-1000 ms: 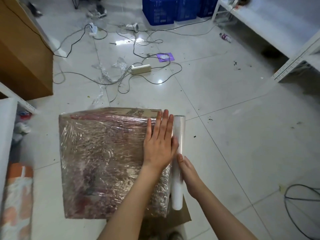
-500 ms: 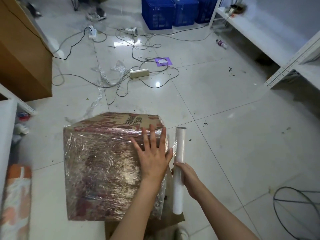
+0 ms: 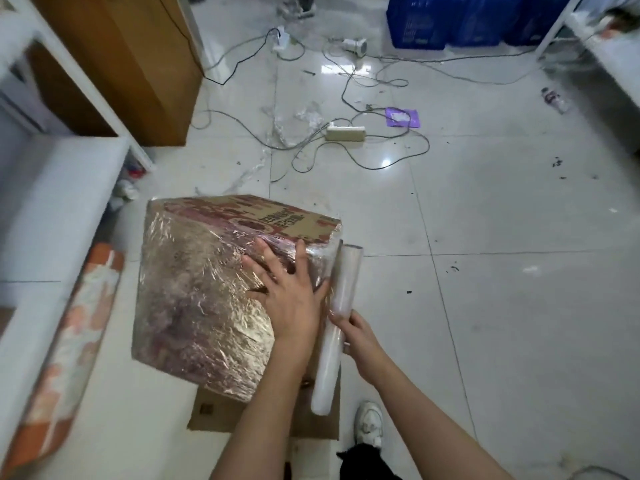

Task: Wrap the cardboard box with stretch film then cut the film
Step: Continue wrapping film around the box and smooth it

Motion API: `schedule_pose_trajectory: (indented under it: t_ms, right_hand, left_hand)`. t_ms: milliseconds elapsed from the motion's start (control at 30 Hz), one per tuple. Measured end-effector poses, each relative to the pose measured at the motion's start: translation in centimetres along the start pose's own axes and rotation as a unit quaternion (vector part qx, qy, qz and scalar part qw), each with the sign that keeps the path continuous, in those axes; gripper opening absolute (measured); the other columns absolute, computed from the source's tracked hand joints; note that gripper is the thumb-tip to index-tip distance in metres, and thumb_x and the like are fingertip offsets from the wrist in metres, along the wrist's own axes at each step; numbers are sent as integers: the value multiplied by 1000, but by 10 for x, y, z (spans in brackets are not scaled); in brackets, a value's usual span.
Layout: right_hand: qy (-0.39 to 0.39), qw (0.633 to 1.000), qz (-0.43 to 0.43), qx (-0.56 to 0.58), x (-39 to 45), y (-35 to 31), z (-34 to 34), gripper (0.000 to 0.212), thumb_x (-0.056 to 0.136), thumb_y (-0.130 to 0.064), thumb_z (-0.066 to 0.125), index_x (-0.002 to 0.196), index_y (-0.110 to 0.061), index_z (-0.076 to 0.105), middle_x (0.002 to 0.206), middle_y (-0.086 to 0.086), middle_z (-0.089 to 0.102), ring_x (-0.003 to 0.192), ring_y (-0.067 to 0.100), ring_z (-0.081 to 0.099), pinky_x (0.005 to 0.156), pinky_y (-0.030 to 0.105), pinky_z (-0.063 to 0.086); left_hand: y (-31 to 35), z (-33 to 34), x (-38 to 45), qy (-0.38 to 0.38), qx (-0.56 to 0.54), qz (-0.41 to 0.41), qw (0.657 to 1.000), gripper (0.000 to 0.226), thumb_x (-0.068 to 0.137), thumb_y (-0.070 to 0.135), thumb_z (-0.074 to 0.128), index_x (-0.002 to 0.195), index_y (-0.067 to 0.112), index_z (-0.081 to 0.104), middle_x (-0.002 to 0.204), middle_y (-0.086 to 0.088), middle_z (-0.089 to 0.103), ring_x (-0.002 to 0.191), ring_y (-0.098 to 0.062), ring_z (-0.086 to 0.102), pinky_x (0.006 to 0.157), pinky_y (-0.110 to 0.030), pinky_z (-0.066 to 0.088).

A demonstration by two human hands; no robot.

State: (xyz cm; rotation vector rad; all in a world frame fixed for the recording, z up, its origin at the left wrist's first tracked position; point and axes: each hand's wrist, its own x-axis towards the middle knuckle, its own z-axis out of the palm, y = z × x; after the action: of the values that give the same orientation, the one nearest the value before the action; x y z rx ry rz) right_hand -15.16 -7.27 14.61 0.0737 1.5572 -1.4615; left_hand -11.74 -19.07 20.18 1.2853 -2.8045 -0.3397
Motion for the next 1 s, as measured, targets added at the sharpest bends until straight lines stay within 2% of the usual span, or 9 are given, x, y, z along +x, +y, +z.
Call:
schedule_pose_trajectory:
  t_ms: [100, 233, 367, 467, 533, 667, 767, 867, 1000]
  right_hand:
    - [-29, 1000, 4, -2, 2, -9, -4, 33, 90, -26, 59, 121, -14, 54, 103, 4, 64, 91, 16, 62, 82, 30, 51]
    - [-49, 999, 1, -23, 3, -8, -12, 52, 85, -40, 63, 128, -13, 50, 106, 6, 63, 96, 22, 61, 88, 39, 50]
    - [-66, 997, -12, -30, 5, -20, -18, 38, 91, -31, 58, 126, -16, 51, 109, 3, 67, 98, 20, 65, 84, 35, 53]
    - [-95, 993, -36, -57, 6, -36, -20, 46, 86, -38, 60, 126, -18, 50, 119, 2, 65, 103, 21, 66, 90, 39, 51]
    - [-106, 990, -58, -79, 5, -48, -20, 47, 85, -39, 59, 125, -16, 50, 118, 0, 66, 101, 20, 67, 90, 38, 51]
    - [-106, 978, -109, -140, 5, -64, -15, 54, 81, -50, 62, 124, -17, 53, 113, 1, 67, 100, 20, 67, 92, 41, 51]
    - [-76, 968, -139, -196, 5, -69, -8, 43, 83, -50, 61, 114, -20, 57, 109, 3, 66, 99, 17, 65, 93, 44, 50]
    - [-67, 950, -169, -252, 5, -74, 0, 53, 77, -61, 61, 113, -23, 58, 108, 0, 66, 99, 15, 64, 91, 44, 51]
    - [-55, 924, -188, -329, 6, -79, 22, 45, 81, -57, 60, 107, -20, 59, 97, -4, 67, 89, 12, 64, 80, 35, 53]
  left_hand:
    - [3, -2, 2, -21, -17, -8, 1000, 82, 86, 58, 50, 150, 29, 7, 151, -25, -22, 137, -52, -13, 99, -72, 26]
    - [13, -9, 1, -23, -20, -40, 999, 77, 85, 55, 54, 148, 32, 16, 153, -21, -20, 139, -49, -12, 101, -68, 26]
    - [19, -14, -1, 8, -71, -63, 995, 74, 84, 51, 59, 146, 34, 22, 155, -16, -17, 140, -46, -14, 98, -63, 35]
    - [21, -21, 1, 30, -119, -84, 989, 73, 85, 49, 60, 145, 35, 23, 156, -11, -18, 141, -42, -14, 94, -60, 41]
    - [19, -27, 5, 45, -150, -104, 982, 73, 84, 49, 61, 145, 35, 24, 157, -9, -18, 142, -40, -13, 97, -61, 39]
    - [7, -37, 8, 87, -235, -139, 958, 73, 81, 47, 66, 142, 37, 28, 158, -4, -13, 144, -35, -8, 102, -62, 35]
    - [-6, -40, 9, 106, -295, -156, 937, 73, 77, 47, 69, 138, 42, 29, 158, 2, -10, 145, -34, -1, 103, -59, 35]
    - [-18, -44, 7, 115, -355, -180, 910, 73, 75, 47, 72, 136, 43, 32, 158, 5, -8, 145, -32, 5, 103, -55, 33]
    - [-40, -49, 1, 134, -402, -217, 879, 72, 75, 42, 74, 136, 41, 34, 159, 4, -4, 144, -29, 10, 103, -50, 33]
